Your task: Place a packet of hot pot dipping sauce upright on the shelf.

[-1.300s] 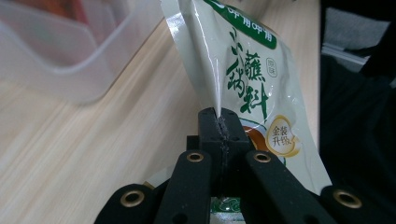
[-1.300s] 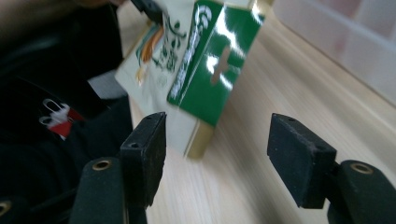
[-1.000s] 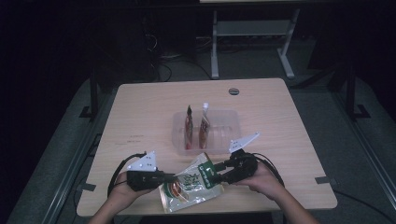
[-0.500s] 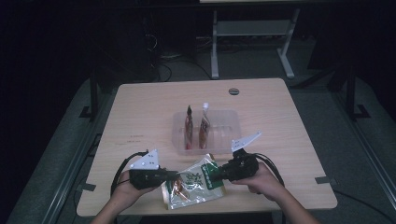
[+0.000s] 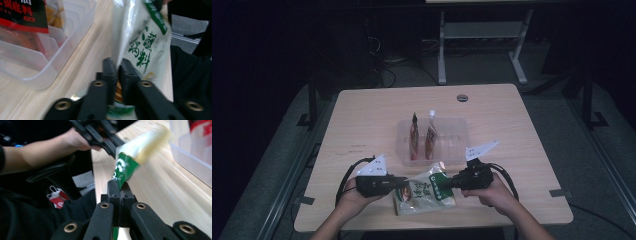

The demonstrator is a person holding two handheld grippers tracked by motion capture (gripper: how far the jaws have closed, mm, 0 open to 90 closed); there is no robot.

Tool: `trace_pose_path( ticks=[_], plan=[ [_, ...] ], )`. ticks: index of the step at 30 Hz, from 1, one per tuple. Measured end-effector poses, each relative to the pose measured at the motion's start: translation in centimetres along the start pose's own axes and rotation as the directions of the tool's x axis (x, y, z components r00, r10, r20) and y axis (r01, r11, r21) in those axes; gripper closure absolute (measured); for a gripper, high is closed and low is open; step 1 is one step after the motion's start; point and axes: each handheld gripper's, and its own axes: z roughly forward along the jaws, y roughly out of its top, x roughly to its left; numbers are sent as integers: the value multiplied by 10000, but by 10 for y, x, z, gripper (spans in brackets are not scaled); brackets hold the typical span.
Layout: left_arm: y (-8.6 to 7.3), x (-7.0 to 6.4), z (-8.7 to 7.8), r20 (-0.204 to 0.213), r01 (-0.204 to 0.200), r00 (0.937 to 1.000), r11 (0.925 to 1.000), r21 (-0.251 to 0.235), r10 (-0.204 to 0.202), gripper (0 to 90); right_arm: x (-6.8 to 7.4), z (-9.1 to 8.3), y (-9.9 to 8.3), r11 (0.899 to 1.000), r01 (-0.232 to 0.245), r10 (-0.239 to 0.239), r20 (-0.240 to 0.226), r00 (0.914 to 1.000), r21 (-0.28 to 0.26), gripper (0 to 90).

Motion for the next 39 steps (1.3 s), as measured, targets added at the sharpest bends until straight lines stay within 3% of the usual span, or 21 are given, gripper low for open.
trace_pose_path(
  ticks=[2, 4, 7, 9, 16, 24, 32, 39],
  plan=[
    [1, 1, 4, -49, -29, 10000, 9997, 250, 30, 785, 3, 0, 2, 9998, 162, -164, -169, 9997, -123, 900],
    [1, 2, 3, -43, 151, 9999, 9998, 95, -151, 718, 5, 0, 3, 9995, 223, -231, -354, 9991, -229, 900],
    [2, 3, -1, -401, 289, 9988, 9996, -66, -291, 556, 9, 0, 6, 9986, 345, -366, -504, 9981, -411, 900],
    [1, 3, -5, -426, 402, 9983, 9991, -164, -409, 506, 11, -2, 8, 9975, 386, -420, -582, 9974, -589, 900],
    [-3, 1, -9, -336, 263, 9991, 9996, 102, -259, 472, 16, -19, 13, 9892, 432, -525, -638, 9966, -1400, 900],
    [-9, -3, -5, -78, 170, 9998, 9980, 612, -165, 407, 21, -45, 22, 9709, 721, -786, -196, 9967, -2284, 900],
    [-19, 0, -2, 23, 497, 9987, 9906, 1274, -504, 300, 27, -69, 33, 9573, 1006, -903, 500, 9947, -2710, 900],
    [-26, 2, -3, -40, 668, 9977, 9851, 1584, -670, 272, 31, -85, 49, 9380, 1326, -1097, 883, 9900, -3202, 900]
  ],
)
